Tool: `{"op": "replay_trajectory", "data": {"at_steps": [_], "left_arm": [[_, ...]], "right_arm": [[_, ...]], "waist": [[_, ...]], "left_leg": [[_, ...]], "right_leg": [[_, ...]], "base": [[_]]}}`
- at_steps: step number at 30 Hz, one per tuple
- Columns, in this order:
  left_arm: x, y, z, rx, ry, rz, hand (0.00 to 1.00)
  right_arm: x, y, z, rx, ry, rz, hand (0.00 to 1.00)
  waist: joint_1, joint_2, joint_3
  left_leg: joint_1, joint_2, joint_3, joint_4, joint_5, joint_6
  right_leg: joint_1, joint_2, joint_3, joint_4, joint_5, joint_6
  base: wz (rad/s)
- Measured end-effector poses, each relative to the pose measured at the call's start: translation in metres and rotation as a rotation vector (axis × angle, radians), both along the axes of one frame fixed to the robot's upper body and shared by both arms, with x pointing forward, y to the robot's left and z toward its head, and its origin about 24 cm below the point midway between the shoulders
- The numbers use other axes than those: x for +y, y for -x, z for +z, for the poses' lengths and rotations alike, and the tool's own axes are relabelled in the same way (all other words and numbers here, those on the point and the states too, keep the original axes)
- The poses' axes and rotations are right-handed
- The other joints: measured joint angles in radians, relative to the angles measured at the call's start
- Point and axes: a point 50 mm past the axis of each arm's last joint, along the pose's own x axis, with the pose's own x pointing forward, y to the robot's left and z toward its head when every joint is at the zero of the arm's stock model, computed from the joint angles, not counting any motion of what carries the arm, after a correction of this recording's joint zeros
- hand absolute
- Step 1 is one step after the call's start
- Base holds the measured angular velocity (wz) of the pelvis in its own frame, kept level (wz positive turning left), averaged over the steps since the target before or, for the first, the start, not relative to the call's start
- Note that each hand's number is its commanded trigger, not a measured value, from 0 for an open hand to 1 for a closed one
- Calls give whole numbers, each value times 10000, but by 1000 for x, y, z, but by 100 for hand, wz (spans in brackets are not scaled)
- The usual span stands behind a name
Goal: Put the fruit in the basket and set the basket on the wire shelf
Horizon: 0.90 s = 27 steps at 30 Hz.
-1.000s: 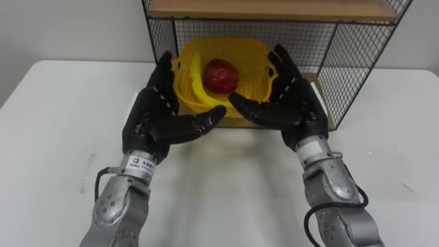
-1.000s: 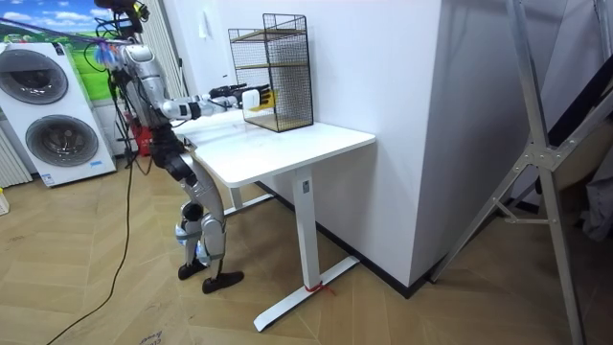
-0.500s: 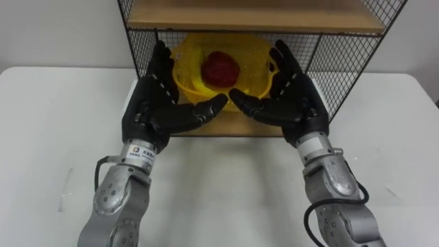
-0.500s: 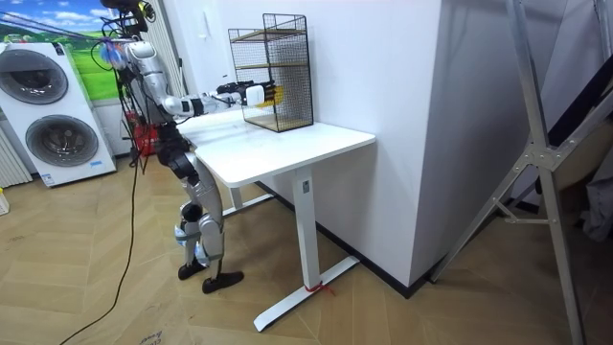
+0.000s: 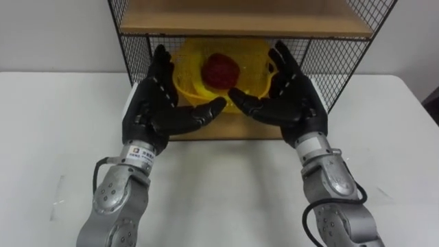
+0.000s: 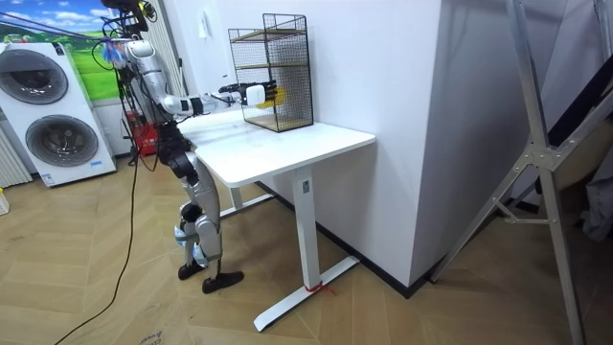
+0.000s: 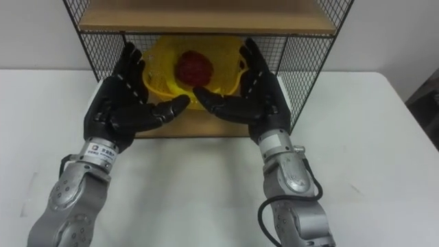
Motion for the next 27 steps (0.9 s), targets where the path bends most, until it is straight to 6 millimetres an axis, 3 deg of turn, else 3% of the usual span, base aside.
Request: {"op": "replay_trajectory", "data": {"at_steps": [4,11,19,27], "left_arm": [[0,-4,-9,501,-177,38,0],[-1,-20,-37,2138,-992,30,0],[1,-27,-40,2415,-1080,127,0],[-1,-31,-41,2534,-1064,110,0]], "right_arm": [[0,-1,-2,244,-270,43,0],[1,-21,-18,1373,23,135,0],[-2,-27,-25,1809,191,213,0],[-9,-25,-40,2597,248,15,0]], "waist": [[6,3,4],[14,-76,62],[-20,-151,72],[-28,-234,34]], "left_leg": [[14,12,-13,-4,1,-1],[244,18,-19,-51,3,-4],[475,20,-7,-100,3,-5],[652,22,-38,-159,15,-23]], "right_leg": [[27,-11,-75,-4,0,-1],[296,13,-84,-148,51,-5],[534,21,19,-163,57,-1],[710,-15,14,-164,57,-2]], "base": [[2],[0],[0],[0]]}}
